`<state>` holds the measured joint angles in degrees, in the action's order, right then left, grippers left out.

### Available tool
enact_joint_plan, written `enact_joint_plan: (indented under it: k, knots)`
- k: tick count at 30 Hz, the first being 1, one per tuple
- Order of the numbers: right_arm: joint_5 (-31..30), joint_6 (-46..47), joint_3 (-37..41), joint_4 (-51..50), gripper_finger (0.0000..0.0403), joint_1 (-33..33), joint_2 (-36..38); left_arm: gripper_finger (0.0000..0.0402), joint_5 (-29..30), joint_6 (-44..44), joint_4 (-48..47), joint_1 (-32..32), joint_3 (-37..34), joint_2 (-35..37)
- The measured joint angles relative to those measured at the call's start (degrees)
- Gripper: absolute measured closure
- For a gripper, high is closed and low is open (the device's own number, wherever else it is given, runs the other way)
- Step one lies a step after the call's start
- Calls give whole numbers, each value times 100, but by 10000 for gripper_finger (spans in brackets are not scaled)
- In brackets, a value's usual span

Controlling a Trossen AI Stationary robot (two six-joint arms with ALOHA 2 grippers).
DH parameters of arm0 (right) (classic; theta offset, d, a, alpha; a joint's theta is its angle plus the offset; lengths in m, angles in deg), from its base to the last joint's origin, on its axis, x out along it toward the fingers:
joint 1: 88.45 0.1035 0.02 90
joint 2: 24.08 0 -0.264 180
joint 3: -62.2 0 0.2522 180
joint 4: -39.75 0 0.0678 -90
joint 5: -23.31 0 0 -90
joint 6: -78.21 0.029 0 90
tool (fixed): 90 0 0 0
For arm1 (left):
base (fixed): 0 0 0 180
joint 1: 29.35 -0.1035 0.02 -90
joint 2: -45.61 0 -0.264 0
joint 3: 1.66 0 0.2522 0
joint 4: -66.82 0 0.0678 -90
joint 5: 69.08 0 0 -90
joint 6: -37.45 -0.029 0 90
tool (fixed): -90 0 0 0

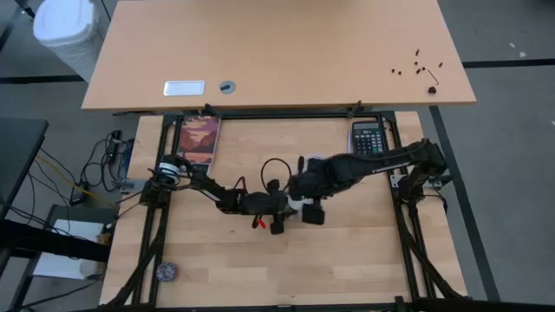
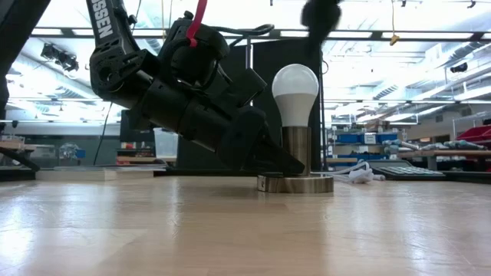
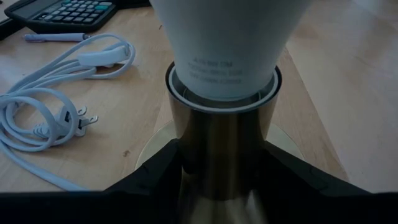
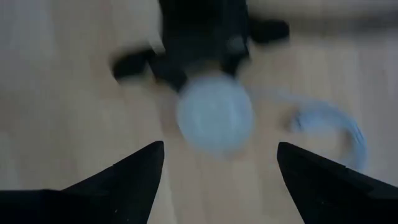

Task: Screw lightbulb
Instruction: Insert the lightbulb into the lamp

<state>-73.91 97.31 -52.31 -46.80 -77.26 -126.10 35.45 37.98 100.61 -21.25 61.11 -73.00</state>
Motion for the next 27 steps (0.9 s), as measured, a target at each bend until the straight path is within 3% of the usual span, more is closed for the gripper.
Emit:
enact_joint_plan:
  k: [6,12,18,23,27]
  knots:
    - [-1009,382,287,-478,88,580,48,208,-2,0,2,2,-2,0]
    - [-1923,869,1573,521,95,1254,482,208,-4,-4,10,4,-7,0]
    - [-2500,1147,3549,2479,96,1616,1360,208,-18,-35,15,10,-7,0]
    - [-2525,809,5211,5037,96,1503,1977,208,-18,-30,13,27,-7,0]
    - [-2663,617,6203,6961,96,1418,2068,208,-14,100,3,67,-7,0]
